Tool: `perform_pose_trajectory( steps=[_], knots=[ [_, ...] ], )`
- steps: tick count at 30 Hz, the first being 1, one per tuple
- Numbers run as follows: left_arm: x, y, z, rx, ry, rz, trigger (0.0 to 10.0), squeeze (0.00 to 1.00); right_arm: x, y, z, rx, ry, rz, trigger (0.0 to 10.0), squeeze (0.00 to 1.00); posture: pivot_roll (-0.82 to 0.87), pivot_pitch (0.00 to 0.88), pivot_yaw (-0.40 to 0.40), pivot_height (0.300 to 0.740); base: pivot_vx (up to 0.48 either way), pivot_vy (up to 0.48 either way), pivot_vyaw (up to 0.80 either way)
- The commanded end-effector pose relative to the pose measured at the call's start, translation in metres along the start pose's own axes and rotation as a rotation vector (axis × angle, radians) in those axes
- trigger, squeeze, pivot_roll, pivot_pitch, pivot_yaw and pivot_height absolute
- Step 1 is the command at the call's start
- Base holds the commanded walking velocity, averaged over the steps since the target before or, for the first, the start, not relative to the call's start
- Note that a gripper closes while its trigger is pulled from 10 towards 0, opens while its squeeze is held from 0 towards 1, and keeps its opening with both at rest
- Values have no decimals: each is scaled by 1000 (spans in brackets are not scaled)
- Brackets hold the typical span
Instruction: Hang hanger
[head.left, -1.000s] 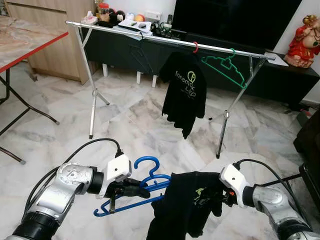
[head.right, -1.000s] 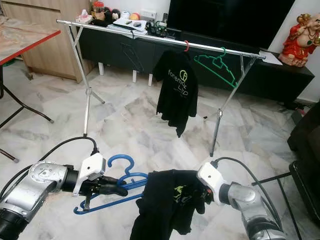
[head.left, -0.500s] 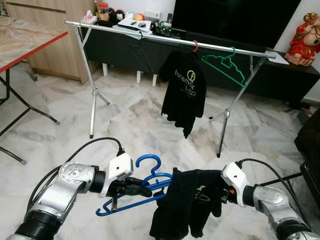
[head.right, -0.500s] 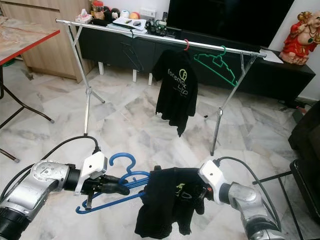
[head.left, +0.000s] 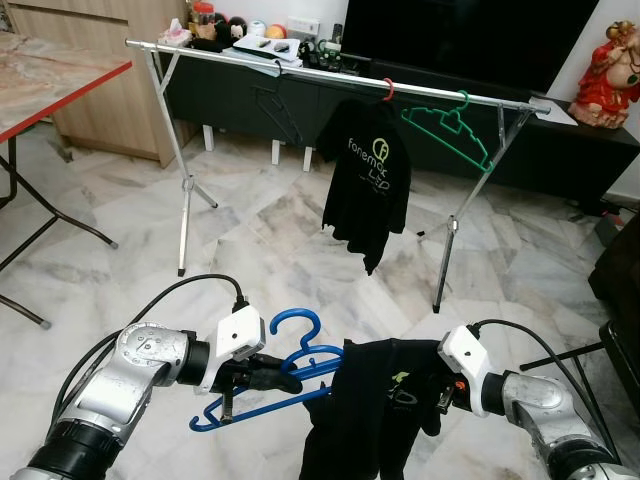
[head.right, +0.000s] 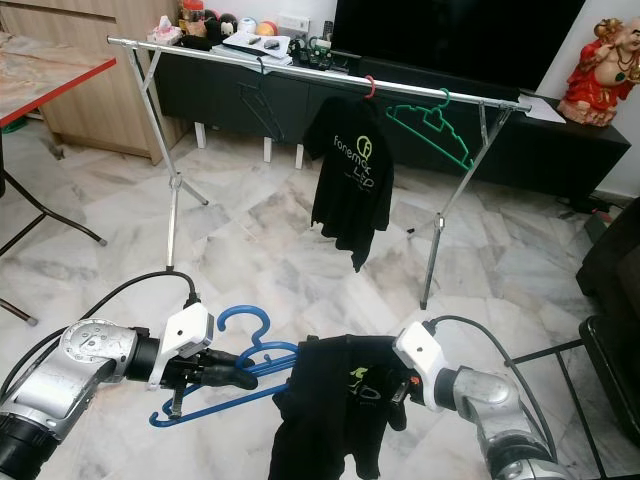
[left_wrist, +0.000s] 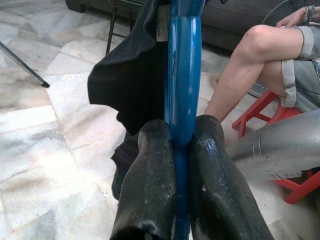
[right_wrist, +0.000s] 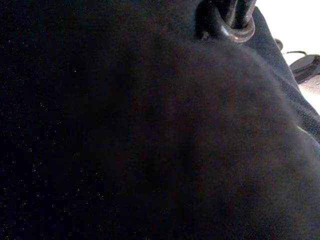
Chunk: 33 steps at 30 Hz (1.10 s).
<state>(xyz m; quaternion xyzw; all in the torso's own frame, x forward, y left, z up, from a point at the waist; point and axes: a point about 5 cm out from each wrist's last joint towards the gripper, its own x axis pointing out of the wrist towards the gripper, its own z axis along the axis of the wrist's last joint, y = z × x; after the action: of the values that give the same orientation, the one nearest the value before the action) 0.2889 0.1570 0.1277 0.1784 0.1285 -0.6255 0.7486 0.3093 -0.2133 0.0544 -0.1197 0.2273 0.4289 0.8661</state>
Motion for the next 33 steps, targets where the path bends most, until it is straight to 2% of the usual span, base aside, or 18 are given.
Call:
perform_pose_trajectory(
  steps=[1, 6, 7, 14, 17, 22, 25, 28, 31, 33],
  knots=[
    [1, 0, 2, 36, 10, -19, 0, 0, -3, -4, 4, -42, 15, -2, 0, 0, -12, 90, -135, 740, 0, 0, 0],
    [-3, 2, -7, 26, 57, 9, 0, 0, -6, -4, 2, -63, 42, 7, 0, 0, -8, 91, -137, 740, 0, 0, 0],
    [-4, 2, -17, 29, 114, 18, 0, 0, -7, -5, 2, -83, 56, 7, 0, 0, -9, 91, -137, 740, 0, 0, 0],
    [-10, -3, -54, 8, 259, 92, 0, 0, -14, -7, -1, -121, 87, 18, 0, 0, -15, 89, -140, 740, 0, 0, 0],
    [-15, -11, -78, 0, 369, 107, 0, 0, -20, -9, -5, -145, 125, 22, 0, 0, -19, 87, -142, 740, 0, 0, 0],
    [-18, -19, -97, -51, 389, 163, 0, 0, -26, -11, -9, -148, 146, 13, 0, 0, -20, 84, -142, 740, 0, 0, 0],
    [-19, -27, -119, -76, 457, 234, 0, 0, -28, -13, -10, -109, 117, -28, 0, 0, -21, 79, -140, 740, 0, 0, 0],
    [-19, -33, -129, -89, 484, 273, 0, 0, -27, -14, -9, -75, 77, -57, 0, 0, -21, 76, -138, 740, 0, 0, 0],
    [-14, -48, -153, -159, 509, 421, 0, 0, -23, -14, -5, 58, -63, -130, 0, 0, -21, 70, -134, 740, 0, 0, 0],
    [-12, -54, -158, -190, 507, 446, 0, 0, -20, -10, -8, 93, -90, -123, 0, 0, -23, 70, -131, 740, 0, 0, 0]
  ],
)
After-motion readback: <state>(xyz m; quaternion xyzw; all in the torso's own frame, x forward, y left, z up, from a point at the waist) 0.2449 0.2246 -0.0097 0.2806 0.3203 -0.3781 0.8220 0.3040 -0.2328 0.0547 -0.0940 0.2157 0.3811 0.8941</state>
